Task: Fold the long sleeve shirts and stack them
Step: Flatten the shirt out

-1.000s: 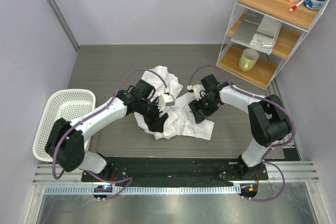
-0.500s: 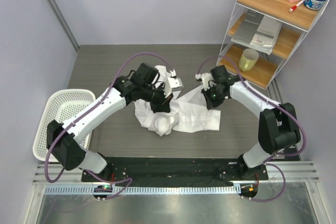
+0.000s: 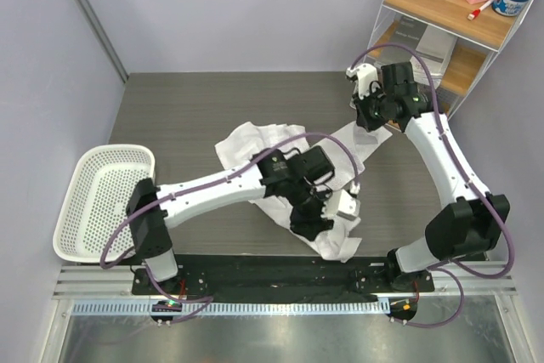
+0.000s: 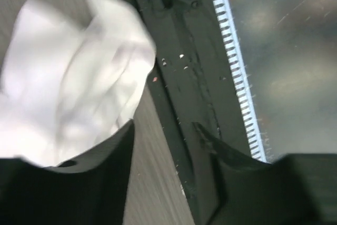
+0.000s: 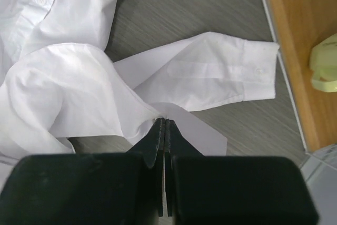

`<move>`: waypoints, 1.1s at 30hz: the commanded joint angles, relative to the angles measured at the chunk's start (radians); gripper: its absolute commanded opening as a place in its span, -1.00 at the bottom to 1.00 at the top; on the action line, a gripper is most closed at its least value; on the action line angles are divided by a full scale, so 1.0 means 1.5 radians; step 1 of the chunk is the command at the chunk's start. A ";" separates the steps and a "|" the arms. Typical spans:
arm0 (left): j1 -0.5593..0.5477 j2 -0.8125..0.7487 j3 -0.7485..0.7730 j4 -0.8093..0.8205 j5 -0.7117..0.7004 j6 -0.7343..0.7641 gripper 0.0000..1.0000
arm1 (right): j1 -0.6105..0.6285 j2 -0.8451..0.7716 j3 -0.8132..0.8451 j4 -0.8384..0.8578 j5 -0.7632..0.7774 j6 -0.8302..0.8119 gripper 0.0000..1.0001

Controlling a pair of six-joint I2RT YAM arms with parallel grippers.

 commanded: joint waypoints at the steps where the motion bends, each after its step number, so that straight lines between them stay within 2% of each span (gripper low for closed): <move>1: 0.163 -0.127 -0.018 -0.030 0.039 0.001 0.20 | 0.004 -0.080 0.049 -0.023 0.012 -0.034 -0.98; 3: 0.249 -0.173 -0.085 -0.008 0.031 -0.013 0.42 | 0.003 -0.111 0.059 -0.022 0.015 -0.039 -0.98; 4: 0.318 -0.206 -0.110 0.030 0.005 -0.017 0.50 | 0.003 -0.121 0.062 -0.019 0.020 -0.039 -0.98; 6: 0.375 -0.215 -0.166 0.064 -0.051 0.007 0.54 | 0.003 -0.150 0.075 -0.016 0.015 -0.039 -0.98; 8: 0.448 -0.183 -0.179 0.078 -0.074 0.027 0.56 | 0.003 -0.168 0.088 -0.006 0.007 -0.038 -0.98; 11: 0.496 -0.077 -0.139 0.068 -0.100 0.054 0.67 | 0.004 -0.174 0.122 -0.005 -0.016 -0.035 -0.98; 15: 0.505 0.019 -0.070 0.101 -0.127 0.088 0.75 | 0.004 -0.135 0.164 -0.008 -0.021 -0.026 -0.98; 18: 0.504 0.075 -0.035 0.129 -0.110 0.117 0.75 | 0.004 -0.106 0.200 -0.006 -0.011 -0.022 -0.98; 24: 0.502 0.138 0.030 0.092 -0.041 0.298 0.72 | 0.003 -0.097 0.300 0.008 0.059 -0.021 -0.98; 29: 0.488 0.174 0.010 0.117 -0.076 0.379 0.69 | 0.003 -0.094 0.337 0.055 0.110 0.003 -0.98; 33: 0.483 0.213 0.005 0.072 -0.142 0.384 0.53 | 0.003 -0.079 0.343 0.108 0.183 0.006 -0.98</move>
